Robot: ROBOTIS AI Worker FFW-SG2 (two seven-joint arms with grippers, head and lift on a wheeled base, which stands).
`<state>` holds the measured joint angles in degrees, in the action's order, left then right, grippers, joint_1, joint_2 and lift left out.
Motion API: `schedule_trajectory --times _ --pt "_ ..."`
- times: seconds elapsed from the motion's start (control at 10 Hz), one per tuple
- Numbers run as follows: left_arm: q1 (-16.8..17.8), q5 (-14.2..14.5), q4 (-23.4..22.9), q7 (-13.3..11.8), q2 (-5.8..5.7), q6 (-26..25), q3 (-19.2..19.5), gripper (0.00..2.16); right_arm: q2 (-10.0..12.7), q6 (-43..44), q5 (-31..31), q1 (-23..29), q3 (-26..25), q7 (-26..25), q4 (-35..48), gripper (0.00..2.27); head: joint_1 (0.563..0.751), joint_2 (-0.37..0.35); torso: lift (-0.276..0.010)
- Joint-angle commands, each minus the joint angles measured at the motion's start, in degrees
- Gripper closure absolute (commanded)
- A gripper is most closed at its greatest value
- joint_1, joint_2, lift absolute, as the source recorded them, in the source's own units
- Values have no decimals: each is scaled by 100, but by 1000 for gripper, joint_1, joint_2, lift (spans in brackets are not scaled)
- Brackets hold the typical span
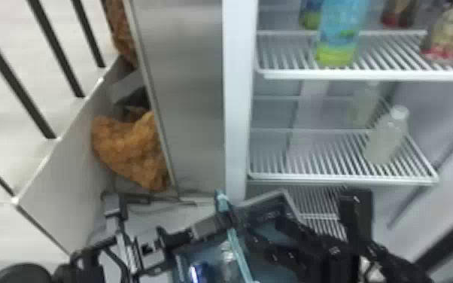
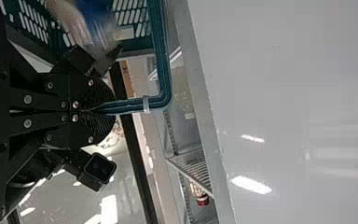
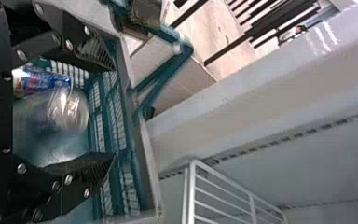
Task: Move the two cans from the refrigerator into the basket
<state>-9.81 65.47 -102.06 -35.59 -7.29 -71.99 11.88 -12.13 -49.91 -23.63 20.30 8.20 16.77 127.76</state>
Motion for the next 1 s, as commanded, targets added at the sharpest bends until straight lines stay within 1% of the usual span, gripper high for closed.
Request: schedule_trajectory --times 0.0,0.1,0.2,0.3,0.5,0.6,0.7,0.9 --pt "-3 0 3 9 -1 0 0 1210 71 224 78 79 -305 54 14 125 695 16 -219" --pt "-3 0 3 0 -1 0 -11 1210 141 604 101 206 -534 142 28 131 695 8 -219" --pt "-3 0 3 0 -1 0 -11 1210 202 1054 169 416 -728 177 155 131 695 -17 -219" --pt "-3 0 3 0 -1 0 -11 1210 282 1293 306 698 -957 186 422 130 695 -48 -219" --pt "-17 0 3 -9 -1 28 23 1210 536 1602 500 1302 -1368 186 970 130 695 -107 -219" --pt "-17 0 3 -9 -1 28 23 1210 633 1771 569 1584 -1551 186 1153 131 695 -121 -219" --pt "-17 -12 3 -9 8 28 11 1210 686 2010 558 1865 -1734 186 1266 131 695 -148 -219" --pt "-31 -23 3 0 8 14 11 1210 703 2643 500 2329 -2019 186 1350 134 695 -204 -219"
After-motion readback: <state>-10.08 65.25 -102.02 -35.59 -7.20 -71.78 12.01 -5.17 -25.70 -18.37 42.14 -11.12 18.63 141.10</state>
